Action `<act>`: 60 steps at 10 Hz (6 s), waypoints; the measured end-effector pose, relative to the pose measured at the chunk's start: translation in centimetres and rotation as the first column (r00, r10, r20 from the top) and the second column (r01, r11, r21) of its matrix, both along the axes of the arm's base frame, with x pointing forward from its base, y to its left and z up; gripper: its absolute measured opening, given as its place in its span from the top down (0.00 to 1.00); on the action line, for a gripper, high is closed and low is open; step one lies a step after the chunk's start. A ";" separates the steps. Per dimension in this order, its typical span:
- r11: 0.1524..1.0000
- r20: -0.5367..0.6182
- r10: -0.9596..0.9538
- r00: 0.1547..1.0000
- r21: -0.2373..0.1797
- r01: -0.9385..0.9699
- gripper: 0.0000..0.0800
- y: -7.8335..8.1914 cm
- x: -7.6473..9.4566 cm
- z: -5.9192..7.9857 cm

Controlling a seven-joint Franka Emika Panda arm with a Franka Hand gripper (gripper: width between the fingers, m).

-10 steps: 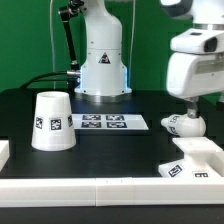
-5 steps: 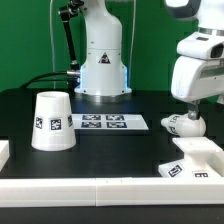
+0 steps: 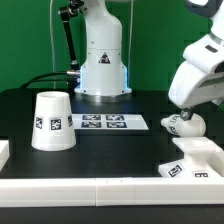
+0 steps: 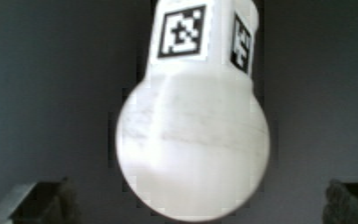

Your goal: Assemble lamp

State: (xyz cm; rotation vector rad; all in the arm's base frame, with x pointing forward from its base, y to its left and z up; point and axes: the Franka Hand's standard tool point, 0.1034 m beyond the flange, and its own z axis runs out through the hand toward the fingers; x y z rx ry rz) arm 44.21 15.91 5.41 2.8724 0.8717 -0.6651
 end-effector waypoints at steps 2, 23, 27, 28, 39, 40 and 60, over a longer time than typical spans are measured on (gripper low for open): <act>0.997 -0.155 -0.003 0.988 -0.071 -0.008 0.13 0.0 -0.9 -0.1; 0.985 -0.408 -0.049 0.912 -0.172 -0.024 0.28 -2.0 -1.1 -3.2; 0.987 -0.424 -0.087 0.902 -0.160 0.020 0.28 -4.9 0.8 1.6; 0.987 -0.403 -0.101 0.909 -0.156 0.041 0.28 -5.8 1.5 2.5; 0.990 0.104 -0.107 0.989 0.109 0.095 0.28 -9.7 6.8 5.0; 0.987 0.175 -0.111 0.978 0.138 0.088 0.28 -9.8 7.7 5.0; 0.957 0.690 -0.180 0.701 0.287 -0.036 0.28 -7.3 16.6 11.4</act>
Offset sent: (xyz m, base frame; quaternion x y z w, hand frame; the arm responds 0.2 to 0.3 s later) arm 0.0000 0.0000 0.0000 0.0000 -0.1296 0.0000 0.9916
